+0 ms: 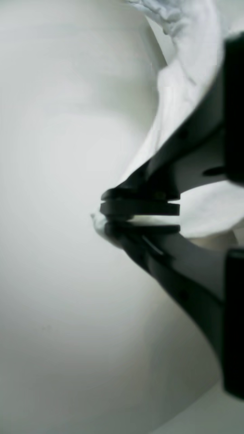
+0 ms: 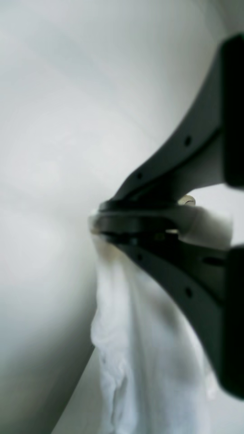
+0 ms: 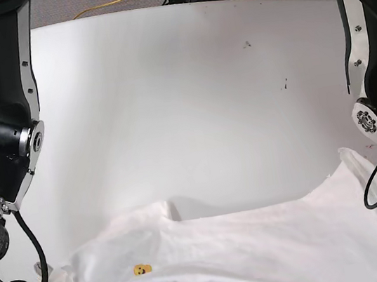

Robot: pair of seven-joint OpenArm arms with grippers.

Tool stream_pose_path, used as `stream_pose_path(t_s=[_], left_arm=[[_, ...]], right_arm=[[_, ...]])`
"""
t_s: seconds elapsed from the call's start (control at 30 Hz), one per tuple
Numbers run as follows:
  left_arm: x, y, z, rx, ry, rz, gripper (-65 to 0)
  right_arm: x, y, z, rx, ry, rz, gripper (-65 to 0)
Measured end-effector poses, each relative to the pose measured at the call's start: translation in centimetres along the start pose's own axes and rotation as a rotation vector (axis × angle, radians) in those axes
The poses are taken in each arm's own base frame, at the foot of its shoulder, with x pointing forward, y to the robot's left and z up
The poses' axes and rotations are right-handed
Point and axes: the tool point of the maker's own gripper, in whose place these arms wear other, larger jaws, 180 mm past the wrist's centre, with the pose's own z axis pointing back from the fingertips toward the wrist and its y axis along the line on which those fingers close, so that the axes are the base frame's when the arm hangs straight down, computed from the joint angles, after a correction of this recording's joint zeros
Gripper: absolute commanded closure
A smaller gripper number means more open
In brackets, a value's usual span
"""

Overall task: Layout the t-shirt on the table in an organized manner, then fold the t-shirt properly
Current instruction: 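Lift the t-shirt high with both grippers holding the hem, then swing the held shirt down and drag it across the table with both grippers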

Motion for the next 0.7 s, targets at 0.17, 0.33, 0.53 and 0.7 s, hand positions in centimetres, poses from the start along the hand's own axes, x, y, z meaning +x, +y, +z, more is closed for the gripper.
stream_pose_path(t_s=[0.17, 0.33, 0.53, 0.7], left_arm=[[0.3, -0.2, -0.1, -0.008, -0.013, 0.0, -0.1], [-0.3, -1.0, -0.6, -0.028, 0.013, -0.019, -0.1], [-1.8, -2.4, -1.1, -0.063, 0.035, -0.001, 0.0], [-3.4, -2.3, -1.0, -0.055, 0.078, 0.007, 0.0]], right_arm=[[0.7, -1.6, -0.1, -0.016, 0.003, -0.008, 0.0], [0.9, -2.5, 0.2, -0.036, 0.032, 0.06, 0.0], [0.5, -2.5, 0.8, -0.035, 0.031, 0.097, 0.0], [-1.8, -2.0, 0.7, -0.031, 0.087, 0.107, 0.0]])
